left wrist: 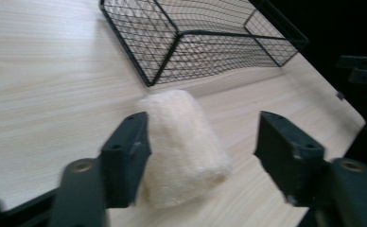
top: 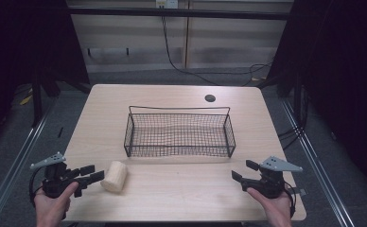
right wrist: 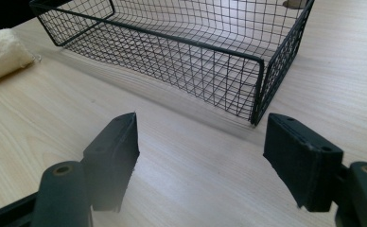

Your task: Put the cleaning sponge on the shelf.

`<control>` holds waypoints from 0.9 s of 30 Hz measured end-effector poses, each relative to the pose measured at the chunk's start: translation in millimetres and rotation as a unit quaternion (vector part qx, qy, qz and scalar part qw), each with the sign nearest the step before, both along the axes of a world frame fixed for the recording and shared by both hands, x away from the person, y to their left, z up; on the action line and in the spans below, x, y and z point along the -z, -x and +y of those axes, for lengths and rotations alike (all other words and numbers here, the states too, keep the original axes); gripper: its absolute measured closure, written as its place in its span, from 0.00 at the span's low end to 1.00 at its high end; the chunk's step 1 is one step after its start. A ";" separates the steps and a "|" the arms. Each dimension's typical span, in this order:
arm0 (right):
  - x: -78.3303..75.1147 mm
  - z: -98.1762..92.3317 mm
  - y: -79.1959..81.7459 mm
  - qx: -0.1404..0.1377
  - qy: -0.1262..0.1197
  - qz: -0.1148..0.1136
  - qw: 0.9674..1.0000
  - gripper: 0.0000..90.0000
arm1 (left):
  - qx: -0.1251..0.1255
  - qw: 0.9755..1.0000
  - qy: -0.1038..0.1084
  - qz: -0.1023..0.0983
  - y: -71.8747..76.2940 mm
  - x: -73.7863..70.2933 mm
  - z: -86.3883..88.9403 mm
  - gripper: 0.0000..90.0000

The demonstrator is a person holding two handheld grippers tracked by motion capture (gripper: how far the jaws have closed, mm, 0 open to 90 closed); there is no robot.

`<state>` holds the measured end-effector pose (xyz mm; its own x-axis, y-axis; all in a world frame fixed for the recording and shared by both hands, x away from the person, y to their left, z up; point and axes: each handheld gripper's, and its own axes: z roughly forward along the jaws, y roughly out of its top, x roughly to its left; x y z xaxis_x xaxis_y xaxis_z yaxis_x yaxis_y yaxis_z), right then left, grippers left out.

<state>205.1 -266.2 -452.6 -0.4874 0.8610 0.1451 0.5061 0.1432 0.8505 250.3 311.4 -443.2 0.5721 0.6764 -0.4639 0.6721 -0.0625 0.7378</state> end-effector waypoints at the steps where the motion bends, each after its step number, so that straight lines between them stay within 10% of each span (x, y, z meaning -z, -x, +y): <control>1: 0.1 0.4 -0.3 -0.004 0.000 0.003 1.000 0.29 | 0.002 1.000 0.000 0.000 0.6 -0.6 -1.6 0.41; 9: -0.1 3.6 1.4 0.000 -0.018 0.024 1.000 0.26 | -0.001 0.999 0.022 0.037 5.3 -0.2 -8.5 0.42; 13: -1.2 4.6 1.3 -0.011 -0.024 0.031 0.999 0.27 | 0.017 0.999 -0.020 0.034 5.2 -1.4 -16.2 0.41; 27: 0.3 8.4 -0.4 -0.031 -0.026 0.057 0.998 0.27 | 0.042 0.997 -0.050 0.047 -10.3 -21.5 -29.7 0.38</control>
